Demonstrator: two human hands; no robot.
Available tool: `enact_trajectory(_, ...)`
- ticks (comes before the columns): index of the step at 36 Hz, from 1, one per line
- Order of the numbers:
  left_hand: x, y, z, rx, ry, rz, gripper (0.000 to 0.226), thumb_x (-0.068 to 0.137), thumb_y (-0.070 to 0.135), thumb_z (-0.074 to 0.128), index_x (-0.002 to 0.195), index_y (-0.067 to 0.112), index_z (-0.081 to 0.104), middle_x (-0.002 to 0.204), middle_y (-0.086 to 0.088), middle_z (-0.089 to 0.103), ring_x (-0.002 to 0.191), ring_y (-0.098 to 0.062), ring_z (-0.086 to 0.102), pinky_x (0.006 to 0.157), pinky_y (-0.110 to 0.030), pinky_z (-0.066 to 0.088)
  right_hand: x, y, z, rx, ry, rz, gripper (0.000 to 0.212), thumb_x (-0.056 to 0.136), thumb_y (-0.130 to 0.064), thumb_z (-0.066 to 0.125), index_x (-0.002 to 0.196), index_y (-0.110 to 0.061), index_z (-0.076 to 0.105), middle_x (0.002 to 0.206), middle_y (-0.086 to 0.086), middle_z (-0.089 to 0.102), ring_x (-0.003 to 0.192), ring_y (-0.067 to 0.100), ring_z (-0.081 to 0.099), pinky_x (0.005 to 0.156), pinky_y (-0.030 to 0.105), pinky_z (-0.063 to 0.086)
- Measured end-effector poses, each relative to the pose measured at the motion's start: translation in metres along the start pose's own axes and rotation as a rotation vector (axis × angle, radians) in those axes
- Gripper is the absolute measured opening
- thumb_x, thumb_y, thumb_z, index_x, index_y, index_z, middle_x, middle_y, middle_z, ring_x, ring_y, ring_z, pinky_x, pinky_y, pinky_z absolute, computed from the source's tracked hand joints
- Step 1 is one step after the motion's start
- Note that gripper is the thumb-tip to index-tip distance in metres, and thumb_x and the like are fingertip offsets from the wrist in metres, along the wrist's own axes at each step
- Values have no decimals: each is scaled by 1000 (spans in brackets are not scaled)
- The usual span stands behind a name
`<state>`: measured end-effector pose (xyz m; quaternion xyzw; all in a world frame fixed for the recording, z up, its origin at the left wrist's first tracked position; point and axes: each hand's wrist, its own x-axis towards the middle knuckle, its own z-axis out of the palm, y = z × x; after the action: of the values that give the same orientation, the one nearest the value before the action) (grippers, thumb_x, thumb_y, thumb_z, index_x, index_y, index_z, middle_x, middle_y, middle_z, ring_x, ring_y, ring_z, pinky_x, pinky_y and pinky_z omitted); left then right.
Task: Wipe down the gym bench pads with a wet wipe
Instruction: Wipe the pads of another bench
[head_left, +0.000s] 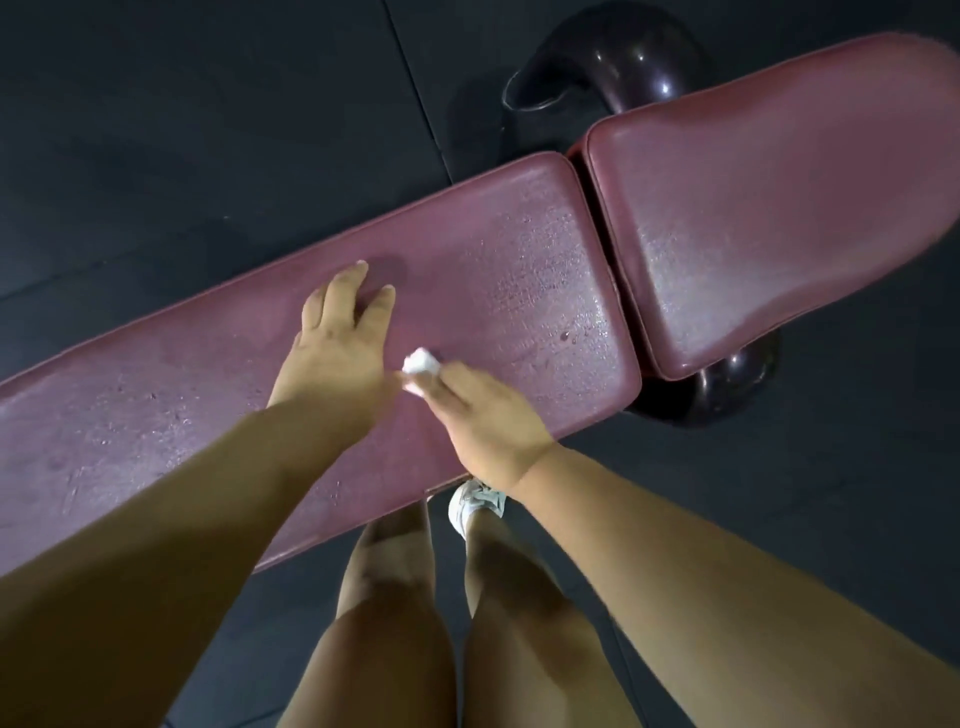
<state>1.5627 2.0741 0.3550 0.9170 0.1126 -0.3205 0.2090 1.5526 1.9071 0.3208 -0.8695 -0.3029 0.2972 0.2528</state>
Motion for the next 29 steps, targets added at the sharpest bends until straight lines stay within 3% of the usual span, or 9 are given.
enact_trajectory(2,-14,-2,8,22,-6,28,77,82,29,69,146,12,29,154,-2,8,138,-24,12,110,-46,31,-7,16,-11,-82,-103,-205,42,102,-34,24,124,-17,56,109,4,58,101,20,51,86,36,39)
enact_trajectory(5,-26,-8,17,77,-56,17,79,85,31,66,149,15,21,156,3,-1,142,-20,2,113,-41,25,-11,57,-43,-191,99,22,27,97,-46,45,87,-26,60,79,-2,57,80,17,55,76,38,41)
enact_trajectory(7,-28,-9,21,95,-76,14,87,83,36,68,150,16,16,157,4,-7,144,-19,-4,114,-40,23,-14,84,-59,-174,299,303,16,96,-30,51,100,-22,64,95,4,58,86,19,55,82,36,44)
enact_trajectory(11,-28,-2,32,53,-18,-2,89,77,32,74,148,14,24,158,2,-1,144,-23,-3,114,-39,23,-26,89,-52,-132,545,656,46,83,-1,36,123,-5,57,103,18,51,78,24,46,77,35,45)
enact_trajectory(16,-27,-4,38,-18,35,-1,91,71,24,79,146,13,29,159,5,4,146,-21,-1,115,-35,19,-37,28,12,-40,354,293,26,96,-12,42,103,-17,66,81,-8,53,73,6,43,72,31,41)
enact_trajectory(19,-26,-4,38,-26,21,-11,91,73,25,78,147,16,27,158,8,1,146,-19,-3,116,-34,16,-48,19,15,-70,107,-19,30,95,-17,34,94,-16,65,77,1,57,71,21,53,63,35,43)
enact_trajectory(23,-25,-5,37,-12,15,-4,90,74,28,77,147,17,26,158,9,-2,146,-18,-3,116,-35,18,-49,63,-24,-218,150,54,39,94,-52,48,79,-17,58,73,1,56,76,20,54,73,40,42)
enact_trajectory(26,-26,-6,35,0,9,-12,90,75,32,76,148,20,24,158,11,-4,145,-16,-3,113,-37,26,-52,90,-59,-119,309,307,11,89,-13,61,99,-12,66,84,2,55,76,27,56,70,34,48)
enact_trajectory(29,-25,-7,34,5,2,-12,90,76,35,75,148,23,23,157,13,-5,145,-14,-4,110,-40,32,-58,102,-66,-146,387,447,41,85,8,51,123,-6,59,107,18,52,86,34,55,78,39,52)
